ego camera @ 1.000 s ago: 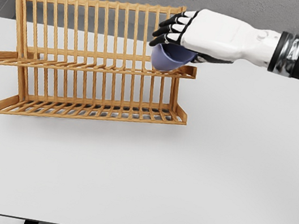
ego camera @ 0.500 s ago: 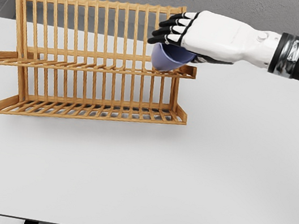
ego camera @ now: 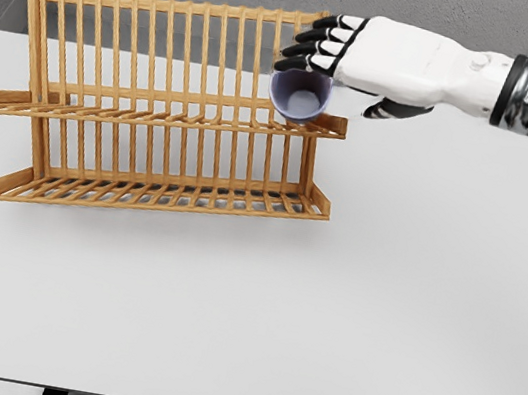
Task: Right arm put cup on second shelf
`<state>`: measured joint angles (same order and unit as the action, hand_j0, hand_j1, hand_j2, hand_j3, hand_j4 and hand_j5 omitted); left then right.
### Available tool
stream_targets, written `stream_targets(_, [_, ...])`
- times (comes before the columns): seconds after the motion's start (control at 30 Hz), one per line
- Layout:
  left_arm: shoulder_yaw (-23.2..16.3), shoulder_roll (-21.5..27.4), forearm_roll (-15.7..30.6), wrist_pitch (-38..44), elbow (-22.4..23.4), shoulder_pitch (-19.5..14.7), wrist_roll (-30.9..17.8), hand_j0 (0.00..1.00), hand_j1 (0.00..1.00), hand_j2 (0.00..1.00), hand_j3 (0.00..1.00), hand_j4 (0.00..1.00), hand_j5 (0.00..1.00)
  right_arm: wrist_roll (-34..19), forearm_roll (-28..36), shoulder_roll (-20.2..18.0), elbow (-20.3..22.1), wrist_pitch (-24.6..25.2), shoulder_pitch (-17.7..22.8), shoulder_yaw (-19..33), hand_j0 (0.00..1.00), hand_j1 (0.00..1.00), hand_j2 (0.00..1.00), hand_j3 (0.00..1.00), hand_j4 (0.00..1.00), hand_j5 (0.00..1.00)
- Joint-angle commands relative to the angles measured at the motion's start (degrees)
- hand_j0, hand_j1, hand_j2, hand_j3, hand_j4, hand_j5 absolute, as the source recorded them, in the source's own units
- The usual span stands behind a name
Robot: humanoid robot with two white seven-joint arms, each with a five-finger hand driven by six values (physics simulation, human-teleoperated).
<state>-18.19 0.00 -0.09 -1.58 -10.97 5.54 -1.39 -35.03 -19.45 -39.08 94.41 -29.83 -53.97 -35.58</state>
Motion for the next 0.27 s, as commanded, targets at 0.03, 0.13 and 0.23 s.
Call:
stream_targets(0.03, [0.0,0.0,0.0,0.0,0.0,0.0,0.0,1.00,1.00,1.00,1.00,1.00,1.00,0.0,0.4,-4.2,-3.8,0.1,1.4,11.0,1.00,1.00,1.00,1.00,1.00,1.00])
stream_targets(0.13, [0.0,0.0,0.0,0.0,0.0,0.0,0.0,1.00,1.00,1.00,1.00,1.00,1.00,0.0,0.9,-6.5,-16.5,-4.7,23.4,42.7,1.00,1.00,1.00,1.00,1.00,1.00])
stream_targets(0.23, [0.0,0.0,0.0,0.0,0.0,0.0,0.0,1.00,1.00,1.00,1.00,1.00,1.00,0.0,0.7,-5.3,-23.3,-5.2,36.3,49.8,1.00,1.00,1.00,1.00,1.00,1.00])
